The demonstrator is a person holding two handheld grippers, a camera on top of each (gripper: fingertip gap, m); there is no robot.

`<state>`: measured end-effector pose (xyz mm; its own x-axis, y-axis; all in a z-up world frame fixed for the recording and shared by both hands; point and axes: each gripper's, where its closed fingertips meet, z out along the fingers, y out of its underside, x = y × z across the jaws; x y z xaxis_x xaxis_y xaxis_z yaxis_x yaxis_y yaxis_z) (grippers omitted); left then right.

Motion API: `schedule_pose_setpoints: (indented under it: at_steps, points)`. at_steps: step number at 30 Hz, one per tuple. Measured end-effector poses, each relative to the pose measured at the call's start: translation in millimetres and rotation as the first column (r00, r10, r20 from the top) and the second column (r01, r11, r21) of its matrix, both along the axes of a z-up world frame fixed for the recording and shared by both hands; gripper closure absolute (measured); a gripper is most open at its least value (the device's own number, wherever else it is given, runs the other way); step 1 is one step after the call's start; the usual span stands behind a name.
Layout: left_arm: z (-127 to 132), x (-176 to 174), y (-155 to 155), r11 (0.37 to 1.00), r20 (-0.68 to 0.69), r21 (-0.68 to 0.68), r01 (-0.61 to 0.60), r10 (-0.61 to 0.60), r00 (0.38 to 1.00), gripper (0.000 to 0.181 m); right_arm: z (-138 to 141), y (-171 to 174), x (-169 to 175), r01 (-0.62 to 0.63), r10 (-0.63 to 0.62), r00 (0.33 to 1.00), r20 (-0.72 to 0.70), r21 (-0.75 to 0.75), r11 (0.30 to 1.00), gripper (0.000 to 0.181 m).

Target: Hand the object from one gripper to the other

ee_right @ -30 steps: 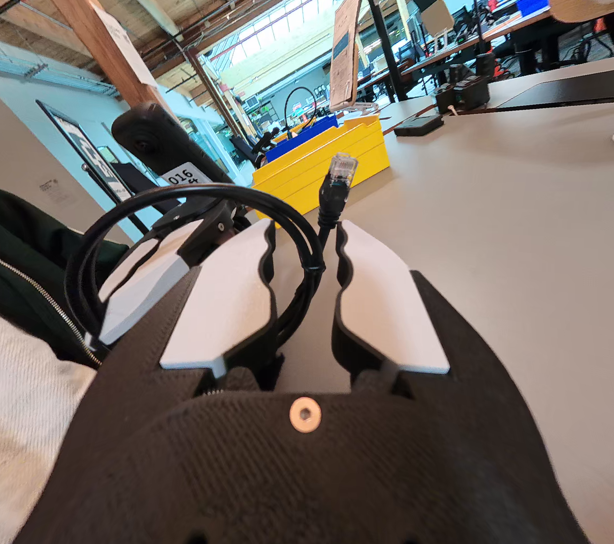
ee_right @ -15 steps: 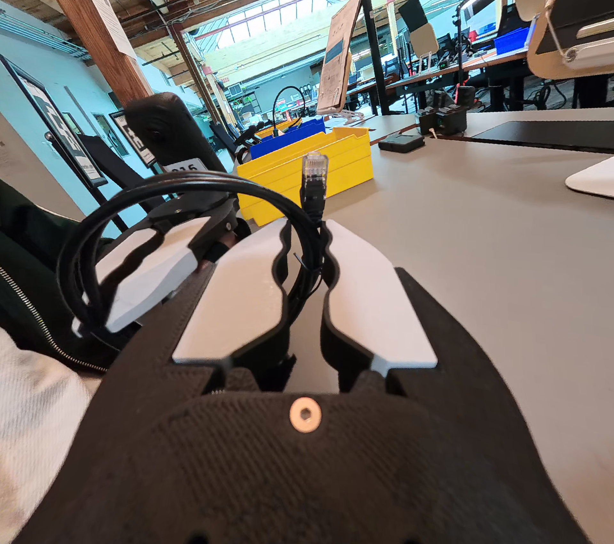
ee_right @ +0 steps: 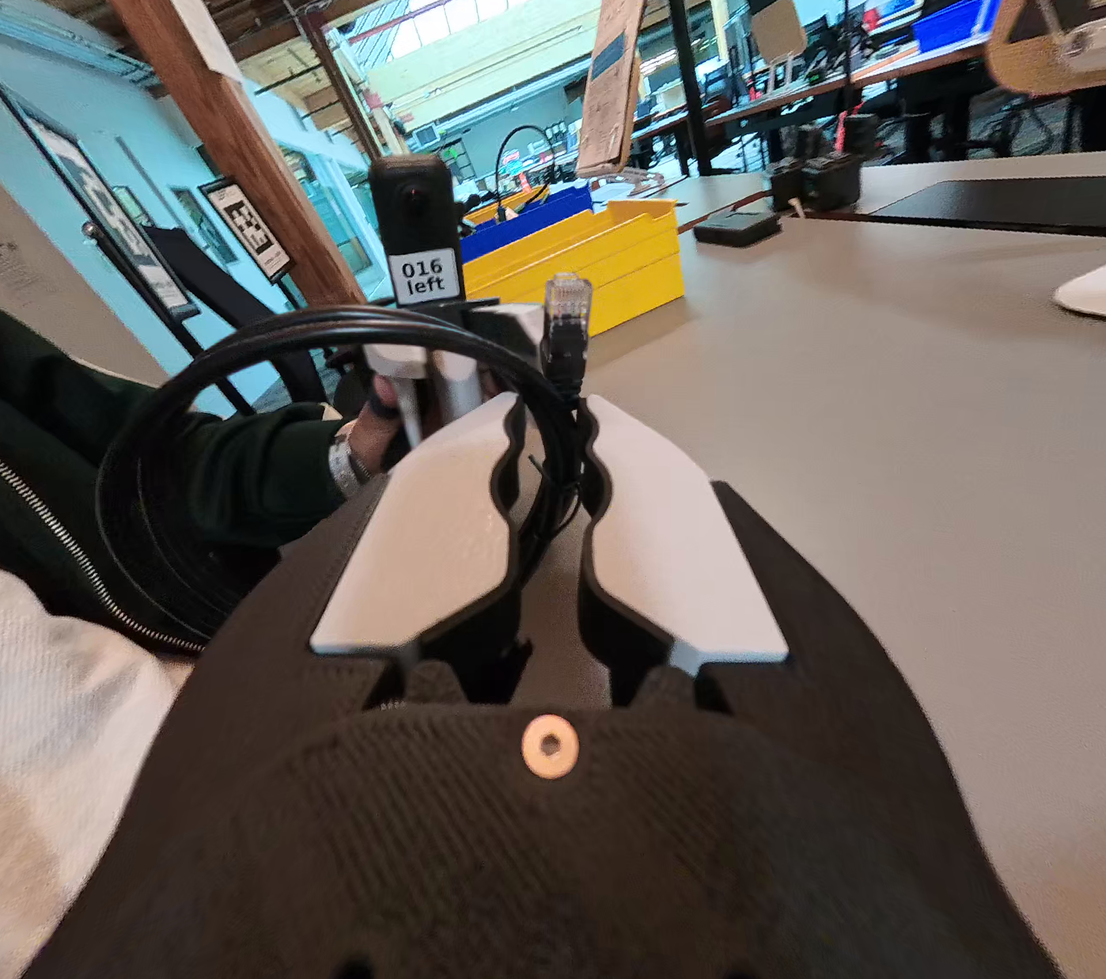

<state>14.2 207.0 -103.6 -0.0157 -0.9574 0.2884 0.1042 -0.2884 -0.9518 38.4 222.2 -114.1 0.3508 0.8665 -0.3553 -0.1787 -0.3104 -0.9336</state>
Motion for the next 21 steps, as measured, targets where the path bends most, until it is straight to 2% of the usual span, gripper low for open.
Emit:
schedule_pose_setpoints:
  at_steps: [3,9,15,21]
  points:
    - [-5,0,3,0.994,-0.059,0.098,-0.050,0.056,0.997,0.141,-4,-9,-12,-0.053,0.053,0.998,0.038,-0.001,0.999,0.165]
    - [-7,11,-12,0.979,-0.106,0.204,-0.018,0.040,0.993,0.136,-15,-17,-28,-0.098,0.098,0.988,0.118,-0.003,0.995,0.165]
    - [-12,14,-11,0.969,-0.147,0.241,-0.049,0.086,0.985,0.141,-21,-19,-33,-0.093,0.087,0.978,0.188,0.023,0.995,0.165]
    - [-9,13,-11,0.968,-0.147,0.248,-0.048,0.087,0.985,0.150,-20,-20,-34,-0.087,0.079,0.979,0.186,0.036,0.996,0.166]
